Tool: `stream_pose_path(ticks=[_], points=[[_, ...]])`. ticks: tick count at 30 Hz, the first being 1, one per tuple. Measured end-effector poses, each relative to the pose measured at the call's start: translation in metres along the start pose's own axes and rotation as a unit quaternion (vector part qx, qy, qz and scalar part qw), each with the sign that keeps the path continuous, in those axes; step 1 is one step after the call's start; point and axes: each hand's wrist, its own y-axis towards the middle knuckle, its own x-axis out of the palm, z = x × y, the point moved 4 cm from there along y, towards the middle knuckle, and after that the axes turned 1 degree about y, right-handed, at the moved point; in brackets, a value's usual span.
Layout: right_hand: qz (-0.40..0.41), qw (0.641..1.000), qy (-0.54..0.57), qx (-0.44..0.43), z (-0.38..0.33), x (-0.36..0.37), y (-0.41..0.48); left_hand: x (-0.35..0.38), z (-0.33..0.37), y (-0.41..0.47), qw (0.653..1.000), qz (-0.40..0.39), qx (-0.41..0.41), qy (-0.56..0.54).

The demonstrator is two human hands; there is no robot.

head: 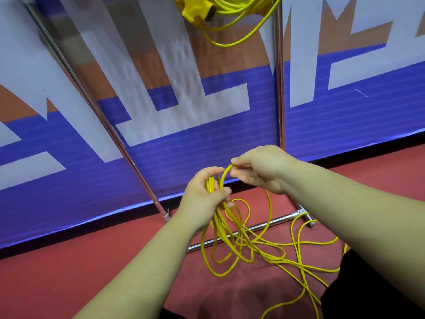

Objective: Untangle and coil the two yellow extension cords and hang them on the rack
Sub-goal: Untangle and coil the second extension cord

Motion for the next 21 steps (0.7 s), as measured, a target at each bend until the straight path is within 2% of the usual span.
stream_pose_path(ticks=[4, 12, 16, 21], points=[[-0.033, 0.989, -0.116, -0.088, 0.003, -0.002, -0.001, -0.017, 0.013, 0.006, 0.993, 0.062, 0.008, -0.096], [-0.219, 0.93, -0.273, -0.11, 0.061, 0.041, -0.009, -0.065, 0.042, 0.008, 0.948, 0.166, 0.061, -0.265], [-0.221, 0.915, -0.31, -0.132, 0.076, 0.05, -0.003, -0.086, 0.042, 0.009, 0.92, 0.203, 0.055, -0.33], [-0.206, 0.921, -0.305, -0.131, 0.081, 0.056, 0.005, -0.1, 0.04, 0.007, 0.906, 0.208, 0.037, -0.367]])
